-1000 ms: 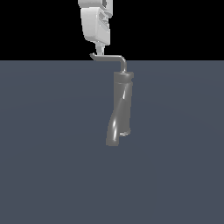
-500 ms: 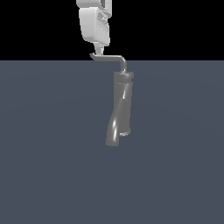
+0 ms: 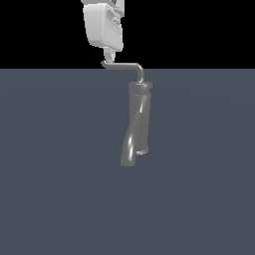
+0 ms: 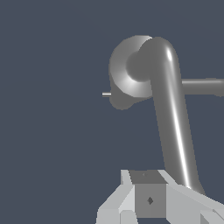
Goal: Turn on the faucet by rotating a designated handle.
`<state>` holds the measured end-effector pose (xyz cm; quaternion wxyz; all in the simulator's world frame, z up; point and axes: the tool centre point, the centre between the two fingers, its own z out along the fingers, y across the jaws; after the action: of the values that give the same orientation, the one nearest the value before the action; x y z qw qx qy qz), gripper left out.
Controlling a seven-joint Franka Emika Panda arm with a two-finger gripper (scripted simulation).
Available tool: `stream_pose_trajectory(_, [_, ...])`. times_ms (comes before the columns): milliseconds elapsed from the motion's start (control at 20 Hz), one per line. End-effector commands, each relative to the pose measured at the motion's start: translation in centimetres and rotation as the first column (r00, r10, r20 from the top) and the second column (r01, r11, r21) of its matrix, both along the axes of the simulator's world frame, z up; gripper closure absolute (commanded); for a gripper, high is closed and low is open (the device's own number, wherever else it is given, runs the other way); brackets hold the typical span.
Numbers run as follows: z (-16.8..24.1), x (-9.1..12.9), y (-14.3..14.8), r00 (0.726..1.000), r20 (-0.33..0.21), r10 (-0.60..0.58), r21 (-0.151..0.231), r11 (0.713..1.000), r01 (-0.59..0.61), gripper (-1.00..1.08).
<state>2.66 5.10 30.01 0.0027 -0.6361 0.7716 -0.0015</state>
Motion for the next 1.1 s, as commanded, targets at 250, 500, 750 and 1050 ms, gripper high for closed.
stream_pose_trajectory(250, [0.0,-2.6,0.7,1.000,-0.006,0.001,-0.001,1.000,-0.001,1.08])
stream_pose_trajectory(500, [0.0,-3.9,1.0,1.000,-0.006,0.001,-0.001,1.000,-0.001,1.08])
stream_pose_trajectory(750, [0.0,-4.6,0.1,1.000,-0.001,-0.003,-0.002,1.000,0.003,1.08])
stream_pose_trajectory(1050, [0.0,-6.5,-0.8,1.000,-0.003,-0.002,-0.001,1.000,0.002,1.08])
